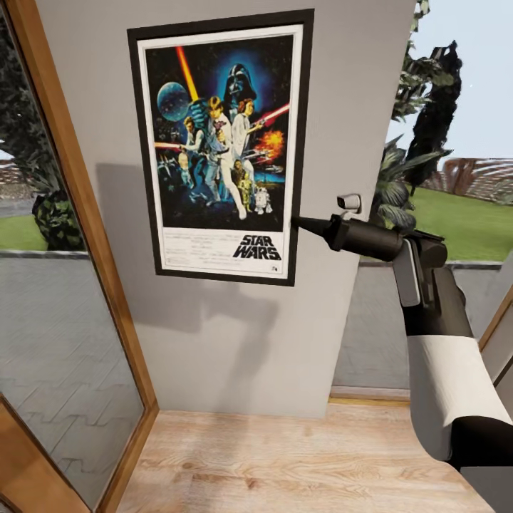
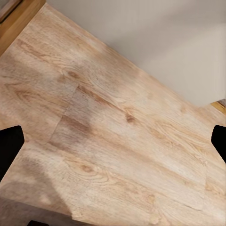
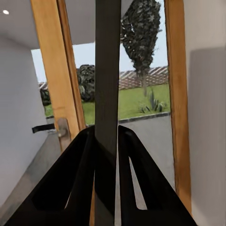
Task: Pick up the poster from the kitchen countertop and hang it on one of the wall nails in the kitchen.
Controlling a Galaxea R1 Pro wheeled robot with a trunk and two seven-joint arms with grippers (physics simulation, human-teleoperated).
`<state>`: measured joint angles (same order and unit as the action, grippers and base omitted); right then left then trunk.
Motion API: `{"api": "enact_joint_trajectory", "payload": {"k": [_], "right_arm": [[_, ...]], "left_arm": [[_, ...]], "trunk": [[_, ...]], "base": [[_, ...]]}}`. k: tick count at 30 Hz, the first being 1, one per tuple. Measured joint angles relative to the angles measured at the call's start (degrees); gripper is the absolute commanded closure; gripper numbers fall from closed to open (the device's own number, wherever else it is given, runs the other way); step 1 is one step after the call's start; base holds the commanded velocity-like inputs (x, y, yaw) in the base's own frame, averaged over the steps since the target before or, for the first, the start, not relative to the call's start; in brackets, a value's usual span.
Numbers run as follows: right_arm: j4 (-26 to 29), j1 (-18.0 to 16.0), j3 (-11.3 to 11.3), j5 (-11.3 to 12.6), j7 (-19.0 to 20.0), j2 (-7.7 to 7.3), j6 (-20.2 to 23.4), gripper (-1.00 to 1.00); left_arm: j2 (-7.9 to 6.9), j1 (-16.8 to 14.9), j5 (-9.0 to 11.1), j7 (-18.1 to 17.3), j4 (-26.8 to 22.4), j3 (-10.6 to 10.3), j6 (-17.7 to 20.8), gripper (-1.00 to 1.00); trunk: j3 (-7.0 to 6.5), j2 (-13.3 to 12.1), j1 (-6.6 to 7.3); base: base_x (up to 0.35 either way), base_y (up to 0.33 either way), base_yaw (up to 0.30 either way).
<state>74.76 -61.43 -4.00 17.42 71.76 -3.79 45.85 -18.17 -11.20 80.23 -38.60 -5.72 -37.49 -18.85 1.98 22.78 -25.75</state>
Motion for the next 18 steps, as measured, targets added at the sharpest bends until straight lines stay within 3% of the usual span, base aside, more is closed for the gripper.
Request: {"api": "enact_joint_trajectory", "payload": {"k": [14,18], "right_arm": [[-0.2,-0.8,0.1,-0.1,0.5,-0.13,-0.9,1.0],[-0.2,-0.9,0.1,-0.1,0.5,-1.25,-0.9,1.0]], "left_arm": [[0.0,0.0,0.0,0.0,0.0,0.0,0.0,-1.0],[0.0,0.0,0.0,0.0,0.0,0.0,0.0,-1.0]], "trunk": [[0.0,0.0,0.0],[0.0,0.0,0.0]], "base": [[0.0,0.0,0.0],[0.0,0.0,0.0]]}}
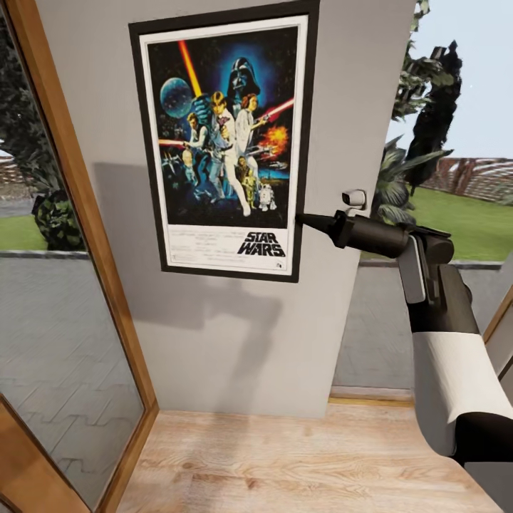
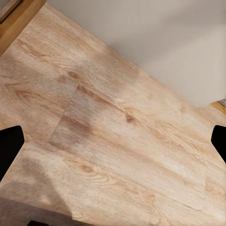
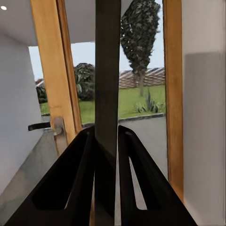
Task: Pick up the poster from the kitchen countertop and hang it on one of the wall nails in the kitchen.
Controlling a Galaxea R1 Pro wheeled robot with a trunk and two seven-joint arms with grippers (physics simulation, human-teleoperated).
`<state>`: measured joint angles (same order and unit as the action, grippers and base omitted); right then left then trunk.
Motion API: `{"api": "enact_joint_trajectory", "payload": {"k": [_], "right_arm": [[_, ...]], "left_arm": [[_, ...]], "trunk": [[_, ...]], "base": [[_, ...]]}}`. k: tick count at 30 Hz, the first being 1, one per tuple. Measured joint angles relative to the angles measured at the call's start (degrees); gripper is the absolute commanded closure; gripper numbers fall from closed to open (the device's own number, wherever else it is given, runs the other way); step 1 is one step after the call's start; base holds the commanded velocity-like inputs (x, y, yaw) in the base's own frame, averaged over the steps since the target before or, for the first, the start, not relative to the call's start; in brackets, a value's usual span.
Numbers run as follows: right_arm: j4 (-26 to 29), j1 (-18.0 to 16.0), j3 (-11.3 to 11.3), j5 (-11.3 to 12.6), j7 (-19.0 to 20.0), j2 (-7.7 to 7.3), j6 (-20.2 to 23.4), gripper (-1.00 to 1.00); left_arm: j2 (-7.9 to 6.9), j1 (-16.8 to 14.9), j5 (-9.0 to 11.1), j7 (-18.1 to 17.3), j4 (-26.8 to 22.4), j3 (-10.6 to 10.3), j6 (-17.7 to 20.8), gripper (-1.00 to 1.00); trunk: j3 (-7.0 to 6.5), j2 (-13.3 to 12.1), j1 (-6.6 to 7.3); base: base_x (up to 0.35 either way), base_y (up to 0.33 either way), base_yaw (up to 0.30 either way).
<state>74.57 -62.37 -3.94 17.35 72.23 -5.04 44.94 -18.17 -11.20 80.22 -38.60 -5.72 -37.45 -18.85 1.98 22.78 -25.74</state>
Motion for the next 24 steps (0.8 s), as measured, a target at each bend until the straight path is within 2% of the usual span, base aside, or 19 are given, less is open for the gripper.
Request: {"api": "enact_joint_trajectory", "payload": {"k": [6,24], "right_arm": [[0.0,-0.5,-0.1,0.1,-0.1,-0.79,0.1,1.0],[-0.5,-1.6,0.1,0.0,0.0,-1.01,0.0,1.0]], "left_arm": [[0.0,0.0,0.0,0.0,0.0,0.0,0.0,-1.0],[0.0,0.0,0.0,0.0,0.0,0.0,0.1,-1.0]], "trunk": [[0.0,0.0,0.0],[0.0,0.0,0.0]], "base": [[0.0,0.0,0.0],[0.029,0.0,0.0]]}}
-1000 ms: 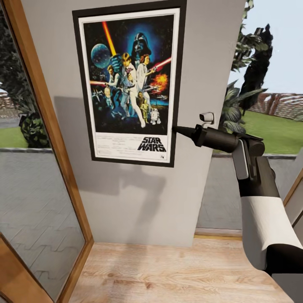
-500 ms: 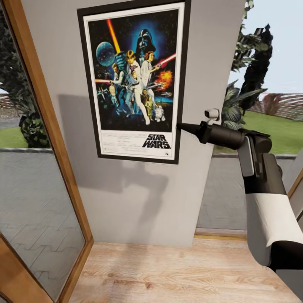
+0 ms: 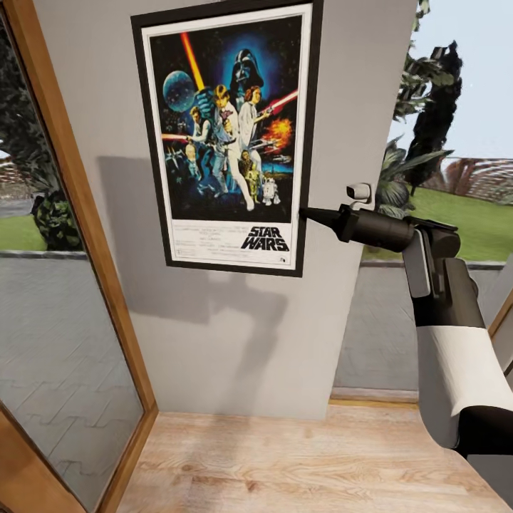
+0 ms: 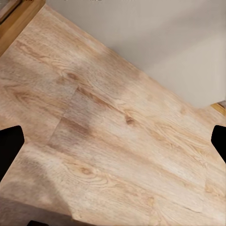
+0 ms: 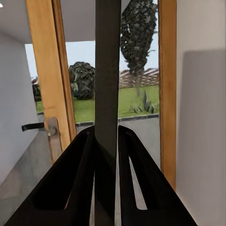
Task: Pick up the poster from the kitchen countertop and hang it on one of the wall nails in the kitchen.
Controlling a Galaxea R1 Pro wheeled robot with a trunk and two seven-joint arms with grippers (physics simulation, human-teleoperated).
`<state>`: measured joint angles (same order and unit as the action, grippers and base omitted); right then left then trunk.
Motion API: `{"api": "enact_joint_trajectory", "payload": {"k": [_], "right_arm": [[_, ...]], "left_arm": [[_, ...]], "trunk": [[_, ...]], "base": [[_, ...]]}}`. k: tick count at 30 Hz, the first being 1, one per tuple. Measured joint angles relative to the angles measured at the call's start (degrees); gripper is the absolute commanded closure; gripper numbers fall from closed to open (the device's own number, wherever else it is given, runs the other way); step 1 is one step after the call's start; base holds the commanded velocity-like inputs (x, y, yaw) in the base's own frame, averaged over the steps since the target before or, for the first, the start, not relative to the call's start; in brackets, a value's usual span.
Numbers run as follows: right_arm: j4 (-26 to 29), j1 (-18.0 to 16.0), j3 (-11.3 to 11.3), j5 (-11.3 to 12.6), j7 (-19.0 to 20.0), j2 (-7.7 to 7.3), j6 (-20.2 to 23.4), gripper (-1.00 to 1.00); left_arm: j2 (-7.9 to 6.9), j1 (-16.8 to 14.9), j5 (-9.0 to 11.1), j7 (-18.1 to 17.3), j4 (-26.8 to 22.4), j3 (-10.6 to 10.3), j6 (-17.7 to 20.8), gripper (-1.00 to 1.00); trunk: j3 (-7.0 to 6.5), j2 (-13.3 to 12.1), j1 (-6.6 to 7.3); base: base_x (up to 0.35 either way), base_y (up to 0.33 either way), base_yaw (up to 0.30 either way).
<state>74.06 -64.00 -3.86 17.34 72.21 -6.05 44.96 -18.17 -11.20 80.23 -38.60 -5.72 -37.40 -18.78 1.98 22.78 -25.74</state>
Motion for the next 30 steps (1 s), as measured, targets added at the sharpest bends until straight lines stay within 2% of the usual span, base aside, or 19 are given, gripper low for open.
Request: {"api": "enact_joint_trajectory", "payload": {"k": [11,25,30], "right_arm": [[-0.2,0.0,0.0,0.0,-0.1,0.0,0.0,1.0],[-0.4,0.0,0.0,0.0,-0.1,0.0,0.0,1.0],[-0.4,0.0,0.0,0.0,-0.1,0.0,0.0,1.0]], "left_arm": [[0.0,0.0,0.0,0.0,0.0,0.1,-0.1,-1.0],[0.0,0.0,0.0,0.0,0.0,0.1,0.0,-1.0],[0.0,0.0,0.0,0.0,0.0,0.1,0.0,-1.0]], "trunk": [[0.0,0.0,0.01],[0.0,0.0,0.01],[0.0,0.0,0.03]], "base": [[0.019,0.0,0.0],[0.14,0.0,0.0],[0.276,0.0,0.0]]}}
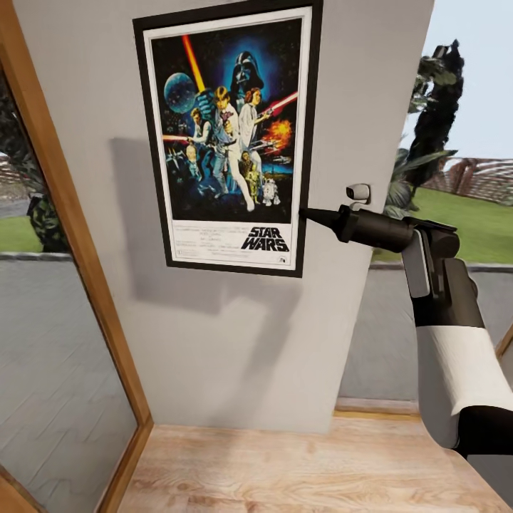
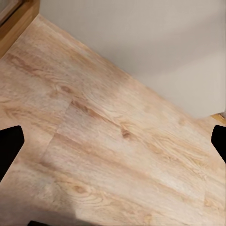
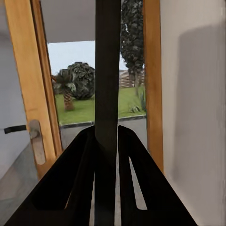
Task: Pick up the poster from the kitchen countertop and hang it on one of the wall nails in the kitchen.
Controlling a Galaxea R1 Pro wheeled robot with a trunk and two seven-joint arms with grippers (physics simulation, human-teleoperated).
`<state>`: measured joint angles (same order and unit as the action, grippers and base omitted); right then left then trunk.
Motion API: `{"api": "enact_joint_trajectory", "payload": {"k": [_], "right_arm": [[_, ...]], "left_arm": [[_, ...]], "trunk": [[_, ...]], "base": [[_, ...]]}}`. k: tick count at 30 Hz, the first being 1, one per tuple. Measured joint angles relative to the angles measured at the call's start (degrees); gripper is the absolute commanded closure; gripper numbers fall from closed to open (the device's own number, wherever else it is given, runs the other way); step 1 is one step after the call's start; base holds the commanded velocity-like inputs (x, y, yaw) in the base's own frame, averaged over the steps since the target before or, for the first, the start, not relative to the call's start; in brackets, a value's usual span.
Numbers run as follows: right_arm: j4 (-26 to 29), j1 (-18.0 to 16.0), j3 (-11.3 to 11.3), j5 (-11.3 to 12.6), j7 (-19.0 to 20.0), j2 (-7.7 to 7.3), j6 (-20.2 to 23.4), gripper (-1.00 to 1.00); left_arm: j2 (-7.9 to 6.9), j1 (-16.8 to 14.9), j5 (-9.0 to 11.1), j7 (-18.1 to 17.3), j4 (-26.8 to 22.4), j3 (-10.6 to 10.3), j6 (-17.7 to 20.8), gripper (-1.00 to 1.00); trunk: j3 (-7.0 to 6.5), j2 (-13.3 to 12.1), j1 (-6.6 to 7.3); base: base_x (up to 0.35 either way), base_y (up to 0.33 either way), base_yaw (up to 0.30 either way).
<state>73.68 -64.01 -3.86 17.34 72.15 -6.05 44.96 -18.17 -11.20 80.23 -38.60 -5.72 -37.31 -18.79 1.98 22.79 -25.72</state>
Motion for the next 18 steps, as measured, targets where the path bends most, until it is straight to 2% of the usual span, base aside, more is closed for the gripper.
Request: {"api": "enact_joint_trajectory", "payload": {"k": [7,18], "right_arm": [[0.0,0.0,0.0,0.0,0.0,0.0,0.0,1.0],[-0.1,0.1,0.1,0.0,0.0,0.0,-0.1,1.0]], "left_arm": [[0.0,0.0,0.0,0.0,0.0,0.0,0.0,-1.0],[0.0,0.0,0.0,0.0,0.0,0.0,0.0,-1.0]], "trunk": [[0.0,0.0,0.0],[0.0,0.0,-0.03]], "base": [[0.302,0.0,0.0],[0.031,0.0,0.0]]}}
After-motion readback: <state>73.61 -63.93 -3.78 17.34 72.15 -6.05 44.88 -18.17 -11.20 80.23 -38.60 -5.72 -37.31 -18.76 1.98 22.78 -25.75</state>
